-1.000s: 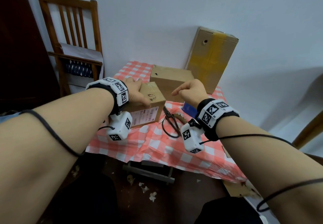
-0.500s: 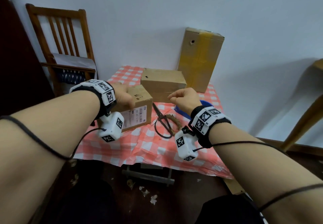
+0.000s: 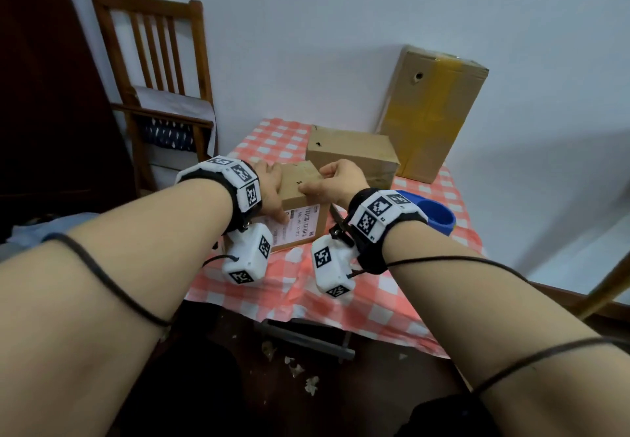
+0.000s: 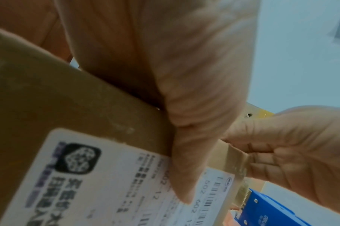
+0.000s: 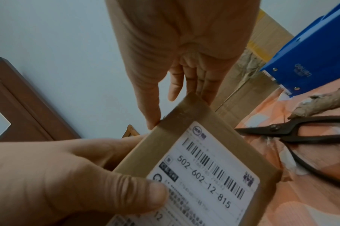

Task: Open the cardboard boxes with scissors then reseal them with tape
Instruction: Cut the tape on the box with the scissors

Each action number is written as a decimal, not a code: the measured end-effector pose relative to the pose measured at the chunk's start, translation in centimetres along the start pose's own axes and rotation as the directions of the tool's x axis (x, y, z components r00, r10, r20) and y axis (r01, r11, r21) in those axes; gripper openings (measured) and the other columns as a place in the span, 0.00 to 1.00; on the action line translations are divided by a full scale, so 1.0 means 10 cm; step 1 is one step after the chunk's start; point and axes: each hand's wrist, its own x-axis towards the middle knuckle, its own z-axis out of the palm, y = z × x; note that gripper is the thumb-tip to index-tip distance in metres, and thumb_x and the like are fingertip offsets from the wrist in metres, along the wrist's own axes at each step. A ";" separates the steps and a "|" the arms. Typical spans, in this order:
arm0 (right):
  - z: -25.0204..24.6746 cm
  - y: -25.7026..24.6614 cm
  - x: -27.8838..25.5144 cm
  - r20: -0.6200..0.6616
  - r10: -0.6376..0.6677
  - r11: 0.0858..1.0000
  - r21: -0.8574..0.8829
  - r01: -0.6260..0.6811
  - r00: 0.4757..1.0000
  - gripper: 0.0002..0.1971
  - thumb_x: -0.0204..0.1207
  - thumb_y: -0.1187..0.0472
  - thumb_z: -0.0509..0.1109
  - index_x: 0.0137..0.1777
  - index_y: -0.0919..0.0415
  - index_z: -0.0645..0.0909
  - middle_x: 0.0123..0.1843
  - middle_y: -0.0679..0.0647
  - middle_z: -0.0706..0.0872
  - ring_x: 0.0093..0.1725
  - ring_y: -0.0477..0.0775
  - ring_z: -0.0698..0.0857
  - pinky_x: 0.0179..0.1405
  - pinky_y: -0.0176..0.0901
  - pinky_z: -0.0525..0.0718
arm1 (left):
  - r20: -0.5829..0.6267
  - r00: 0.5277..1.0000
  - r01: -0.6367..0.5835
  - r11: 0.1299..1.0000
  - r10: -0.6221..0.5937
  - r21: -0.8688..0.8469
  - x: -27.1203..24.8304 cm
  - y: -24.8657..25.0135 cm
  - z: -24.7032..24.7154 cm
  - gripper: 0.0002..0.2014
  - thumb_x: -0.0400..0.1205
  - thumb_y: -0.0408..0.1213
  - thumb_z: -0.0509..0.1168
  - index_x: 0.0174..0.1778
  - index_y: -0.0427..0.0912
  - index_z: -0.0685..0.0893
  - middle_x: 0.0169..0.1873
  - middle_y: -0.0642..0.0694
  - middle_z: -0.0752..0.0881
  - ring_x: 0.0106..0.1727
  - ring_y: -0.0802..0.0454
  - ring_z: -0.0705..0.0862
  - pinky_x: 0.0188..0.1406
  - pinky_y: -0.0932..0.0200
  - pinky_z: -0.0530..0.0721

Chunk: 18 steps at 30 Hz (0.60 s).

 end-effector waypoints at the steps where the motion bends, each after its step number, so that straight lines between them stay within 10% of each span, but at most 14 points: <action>1: 0.01 -0.01 0.01 -0.002 0.006 1.000 0.004 -0.006 1.000 0.26 0.60 0.54 0.84 0.55 0.61 0.81 0.55 0.54 0.86 0.54 0.53 0.86 0.58 0.48 0.85 | 0.002 1.000 -0.005 1.000 0.005 0.000 0.00 0.00 -0.01 0.56 0.71 0.59 0.73 0.83 0.39 0.46 0.76 0.38 0.63 0.77 0.40 0.64 0.74 0.45 0.67; 8: 0.02 -0.03 0.04 0.009 0.066 0.992 0.107 -0.067 0.998 0.10 0.71 0.56 0.78 0.35 0.57 0.80 0.44 0.55 0.88 0.49 0.58 0.89 0.57 0.53 0.86 | 0.003 1.000 -0.015 1.000 0.015 -0.018 0.02 -0.02 0.00 0.55 0.70 0.58 0.75 0.82 0.39 0.49 0.75 0.38 0.64 0.76 0.39 0.65 0.74 0.43 0.68; 16: 0.04 -0.02 0.03 0.003 0.036 0.997 0.067 -0.036 0.999 0.10 0.72 0.60 0.76 0.36 0.57 0.77 0.48 0.56 0.86 0.53 0.56 0.86 0.59 0.51 0.85 | 0.001 1.000 0.003 1.000 -0.003 -0.008 0.00 0.00 0.01 0.56 0.71 0.58 0.74 0.83 0.39 0.46 0.77 0.38 0.61 0.77 0.39 0.63 0.76 0.42 0.66; 18: 0.06 -0.01 0.03 0.013 0.017 0.998 0.066 -0.018 1.000 0.15 0.70 0.56 0.79 0.51 0.63 0.81 0.53 0.55 0.85 0.55 0.54 0.85 0.61 0.51 0.83 | 0.000 1.000 0.005 1.000 -0.005 -0.011 -0.01 0.00 0.01 0.56 0.70 0.57 0.74 0.83 0.39 0.46 0.76 0.38 0.62 0.77 0.40 0.63 0.75 0.43 0.66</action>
